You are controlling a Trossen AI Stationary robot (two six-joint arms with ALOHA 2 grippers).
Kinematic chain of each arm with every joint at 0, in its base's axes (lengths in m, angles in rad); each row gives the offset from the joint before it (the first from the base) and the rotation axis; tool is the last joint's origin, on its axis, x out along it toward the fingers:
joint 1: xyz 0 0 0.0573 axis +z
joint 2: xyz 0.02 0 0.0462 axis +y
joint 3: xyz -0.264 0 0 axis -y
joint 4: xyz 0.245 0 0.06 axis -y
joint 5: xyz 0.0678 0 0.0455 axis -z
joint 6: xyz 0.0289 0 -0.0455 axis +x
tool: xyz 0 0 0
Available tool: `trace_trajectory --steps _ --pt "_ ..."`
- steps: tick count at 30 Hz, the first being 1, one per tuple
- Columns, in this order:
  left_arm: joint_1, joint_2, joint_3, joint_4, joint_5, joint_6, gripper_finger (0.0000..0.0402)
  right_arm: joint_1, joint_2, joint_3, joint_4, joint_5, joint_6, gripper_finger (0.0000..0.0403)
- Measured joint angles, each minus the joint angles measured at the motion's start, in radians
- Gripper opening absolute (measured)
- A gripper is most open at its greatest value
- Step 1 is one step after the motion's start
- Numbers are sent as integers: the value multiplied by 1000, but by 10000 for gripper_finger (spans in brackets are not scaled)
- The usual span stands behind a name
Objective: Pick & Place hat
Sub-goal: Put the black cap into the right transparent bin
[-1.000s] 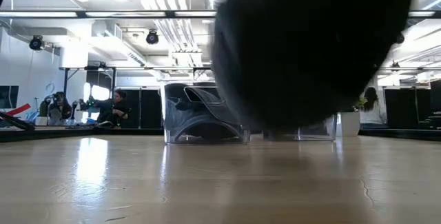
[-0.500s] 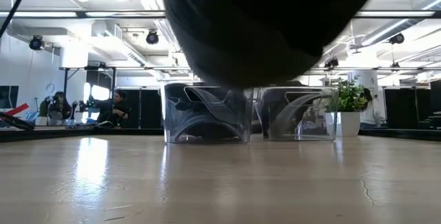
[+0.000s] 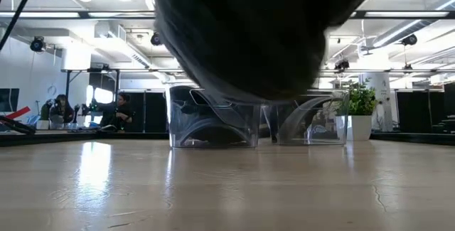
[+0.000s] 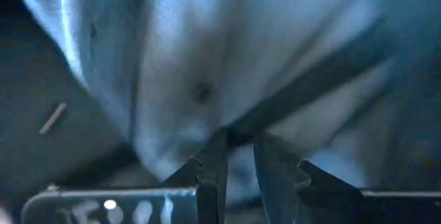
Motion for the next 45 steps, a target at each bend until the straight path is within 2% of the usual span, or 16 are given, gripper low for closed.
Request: trace_trajectory --steps 4,10,12,17,21,24,27,30,33,37,39,45 --pt "-18 -11 -1 -112 -88 -31 68 1 0 0 1 19 10 13" --pt "-53 -121 -4 -309 -224 -100 64 9 -1 -28 15 -36 152 13" --pt "-72 -149 -6 -419 -269 -158 64 15 -3 -46 13 -35 175 13" --pt "-98 -177 -31 -694 -296 -331 64 25 -3 -80 8 -73 167 13" --pt "-106 -195 -102 -727 -366 -497 64 27 -3 -80 -3 18 131 13" --pt "-106 -198 -162 -639 -367 -524 64 25 -3 -59 -7 32 131 13" --pt "-100 -200 -229 -423 -372 -466 64 29 -3 -56 -4 17 136 13" --pt "-93 -216 -316 -55 -395 -307 64 33 -3 -59 -3 5 155 13" --pt "-77 -220 -411 355 -345 -118 64 34 -3 -64 1 5 153 13" --pt "-45 -220 -510 745 -255 -86 64 32 -3 -68 -6 -13 161 13" --pt "-35 -221 -525 807 -241 -88 64 29 -3 -69 -3 -37 176 13" --pt "-19 -221 -503 796 -211 -66 64 7 12 -74 63 -49 161 13"
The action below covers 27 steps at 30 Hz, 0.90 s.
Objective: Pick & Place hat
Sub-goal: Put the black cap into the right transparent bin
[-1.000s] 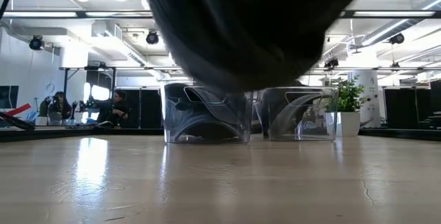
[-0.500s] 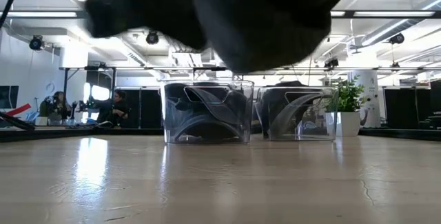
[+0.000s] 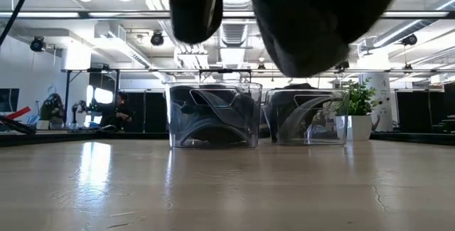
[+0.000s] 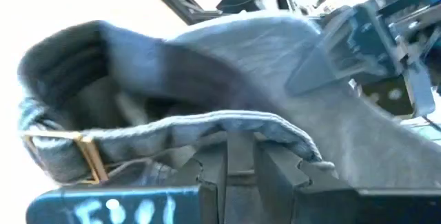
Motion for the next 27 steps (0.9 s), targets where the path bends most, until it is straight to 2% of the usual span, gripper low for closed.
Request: trace_trajectory --steps 8,16,22,27 --pt "12 5 40 -131 68 -7 64 -42 3 -1 173 40 -53 13" --pt "14 4 40 -149 95 -42 64 -59 -11 -1 353 139 -53 13" --pt "11 -44 59 -164 101 -29 64 -59 -11 13 403 187 78 29" --pt "8 -154 61 -209 97 -7 64 -43 -13 49 399 202 189 42"
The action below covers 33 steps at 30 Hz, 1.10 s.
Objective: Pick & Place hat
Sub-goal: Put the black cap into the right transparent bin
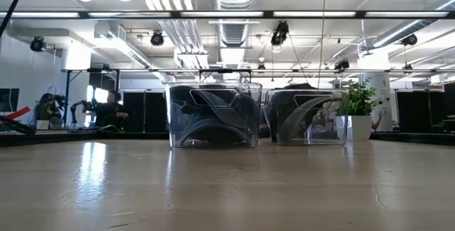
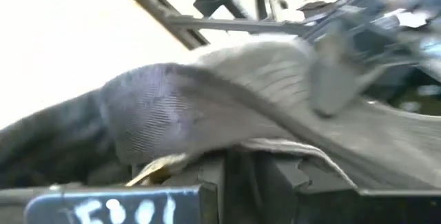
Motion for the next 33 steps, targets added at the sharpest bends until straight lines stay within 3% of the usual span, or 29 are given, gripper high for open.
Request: trace_trajectory --steps 9,18,22,27,33 --pt "-18 -185 -3 -173 -41 27 64 6 0 29 -4 -16 242 44" --pt "-17 -270 -5 -202 -121 59 64 7 -1 76 1 -14 403 45" --pt "-14 -261 -5 -214 -70 46 64 7 0 85 -2 -16 372 44" --pt "-16 -213 -5 -231 13 -52 72 -3 0 96 -1 -34 206 45" --pt "-15 -153 8 -233 11 -59 133 -12 0 96 -24 -130 122 46"
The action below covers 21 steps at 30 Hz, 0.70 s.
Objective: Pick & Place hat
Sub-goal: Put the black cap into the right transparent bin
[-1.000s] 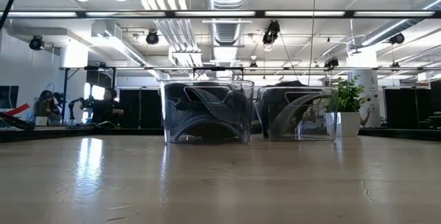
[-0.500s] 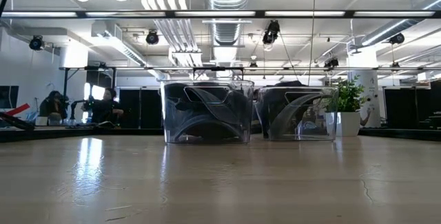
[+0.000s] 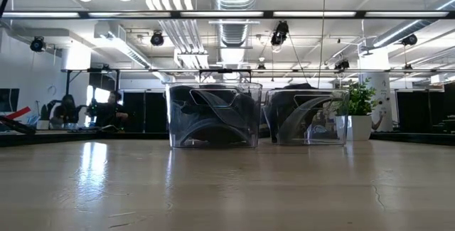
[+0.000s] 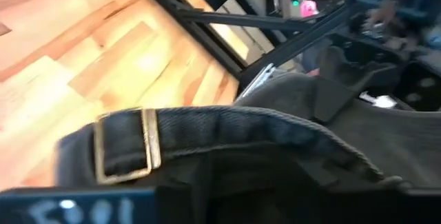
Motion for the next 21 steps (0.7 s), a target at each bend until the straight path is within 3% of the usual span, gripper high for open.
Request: trace_trajectory --steps 7,11,16,21 --pt "1 26 6 2 -26 11 204 -1 0 -11 -165 -32 57 46" --pt "1 28 10 -4 -36 41 213 -1 0 -15 -232 -115 49 46" --pt "6 24 31 -2 -158 95 213 2 0 -18 -262 -134 -5 46" --pt "30 26 18 -28 5 61 213 1 0 -18 -271 -175 -69 46"
